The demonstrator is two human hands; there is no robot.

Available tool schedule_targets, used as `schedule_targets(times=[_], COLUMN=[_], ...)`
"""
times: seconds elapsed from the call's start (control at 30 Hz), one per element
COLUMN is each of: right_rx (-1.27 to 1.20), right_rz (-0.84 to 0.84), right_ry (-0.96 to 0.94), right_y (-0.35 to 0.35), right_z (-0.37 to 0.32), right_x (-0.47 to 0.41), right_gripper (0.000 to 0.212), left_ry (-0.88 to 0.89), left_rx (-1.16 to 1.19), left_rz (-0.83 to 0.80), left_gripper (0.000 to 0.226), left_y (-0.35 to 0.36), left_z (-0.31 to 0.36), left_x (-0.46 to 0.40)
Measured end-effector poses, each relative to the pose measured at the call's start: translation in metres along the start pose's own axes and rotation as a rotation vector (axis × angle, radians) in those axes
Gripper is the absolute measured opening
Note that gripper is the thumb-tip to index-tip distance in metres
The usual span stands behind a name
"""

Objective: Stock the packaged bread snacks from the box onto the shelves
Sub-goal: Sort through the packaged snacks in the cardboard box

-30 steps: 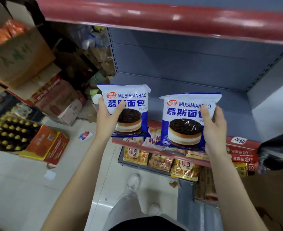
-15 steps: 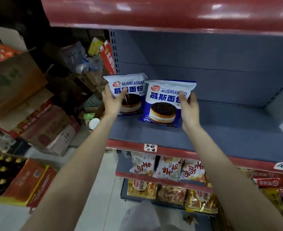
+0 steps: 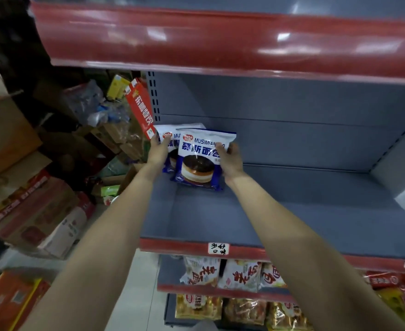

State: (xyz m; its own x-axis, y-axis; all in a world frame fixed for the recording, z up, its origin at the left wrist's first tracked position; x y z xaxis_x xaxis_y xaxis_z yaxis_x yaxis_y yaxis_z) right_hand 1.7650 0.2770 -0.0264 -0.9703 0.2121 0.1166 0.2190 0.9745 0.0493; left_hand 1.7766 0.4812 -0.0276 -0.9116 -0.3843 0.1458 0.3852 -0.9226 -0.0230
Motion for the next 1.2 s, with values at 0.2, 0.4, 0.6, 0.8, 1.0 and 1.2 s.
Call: schedule_targets(times=[0.2, 0.4, 0.6, 0.8, 1.0, 1.2], right_rx=[0.098, 0.397, 0.506, 0.773, 1.052, 0.989], right_rz=[0.040, 0.031, 0.070, 0.199, 0.046, 0.156], right_ry=[0.118, -0.150, -0.508, -0.567, -0.147, -0.026], right_y=[0.017, 0.000, -0.042, -0.150, -0.274, -0.409], right_z=[0.018, -0.006, -0.051, -0.073, -0.043, -0.059], right_x=[0.006, 0.053, 0.124, 0.191, 0.244, 0.320], right_gripper=[0.068, 0.067, 0.034, 0.013, 0.017, 0.019], left_ry=[0.023, 0.042, 0.418, 0.643, 0.653, 0.539], left_rx=[0.015, -0.047, -0.259, -0.562, -0.868, -0.594], left_rz=[-0.058, -0.011, -0.041, -0.454, -0.948, -1.126], left_gripper=[0.061, 0.049, 0.013, 0.016, 0.021, 0.022], left_y=[-0.019, -0.023, -0.004, 0.062, 0.151, 0.254], left_z=[0.000, 0.010, 0.053, 0.076, 0.036, 0.016], left_x=[0.028, 0.063, 0.139, 0.228, 0.307, 0.421])
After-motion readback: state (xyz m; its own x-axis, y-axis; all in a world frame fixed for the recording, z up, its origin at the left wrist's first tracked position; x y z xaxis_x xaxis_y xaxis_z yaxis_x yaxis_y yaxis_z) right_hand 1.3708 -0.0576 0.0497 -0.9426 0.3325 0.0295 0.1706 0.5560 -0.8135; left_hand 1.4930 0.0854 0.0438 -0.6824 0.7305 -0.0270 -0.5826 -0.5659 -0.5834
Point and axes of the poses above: each hand's wrist, its own x-axis away from the middle knuckle, its own y-axis out of the palm, z = x × y, the point moved 6 cm from there along -x, towards the middle knuckle, and after that the axes turned 2 degrees about z, right-handed, at the moved point
